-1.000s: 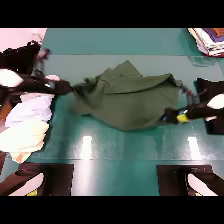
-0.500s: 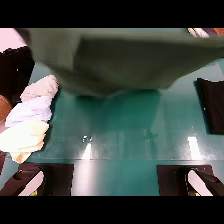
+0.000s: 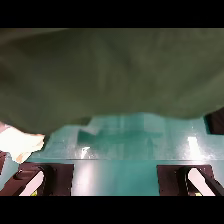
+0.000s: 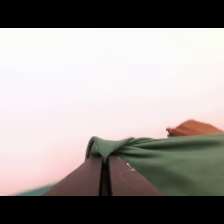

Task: Fold the shirts.

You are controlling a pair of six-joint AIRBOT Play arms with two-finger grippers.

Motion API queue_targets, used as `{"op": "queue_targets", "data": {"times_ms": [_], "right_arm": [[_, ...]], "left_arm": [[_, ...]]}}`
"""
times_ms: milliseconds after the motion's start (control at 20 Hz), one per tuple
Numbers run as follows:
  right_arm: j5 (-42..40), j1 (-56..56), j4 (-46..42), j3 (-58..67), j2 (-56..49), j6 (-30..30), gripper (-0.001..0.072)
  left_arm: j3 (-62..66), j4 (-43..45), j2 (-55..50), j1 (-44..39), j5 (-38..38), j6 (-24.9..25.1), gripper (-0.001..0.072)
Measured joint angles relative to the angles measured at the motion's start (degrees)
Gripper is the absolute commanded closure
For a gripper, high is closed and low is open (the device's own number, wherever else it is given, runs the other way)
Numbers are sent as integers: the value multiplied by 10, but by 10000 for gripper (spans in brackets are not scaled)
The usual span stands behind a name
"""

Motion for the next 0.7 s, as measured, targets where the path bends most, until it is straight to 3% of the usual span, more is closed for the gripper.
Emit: {"op": "queue_targets", "data": {"times_ms": [200,450,700], "right_arm": [[54,42,-7,-62,-73,0,697],[105,141,-86,-134,-237,14,697],[78,201,-127,-103,-426,21,697]], "left_arm": [[-146,10,-36,0,-24,-12,681],[-296,8,-177,0,-51,-11,681],[-325,-11,-361,0,12,2,681]]}}
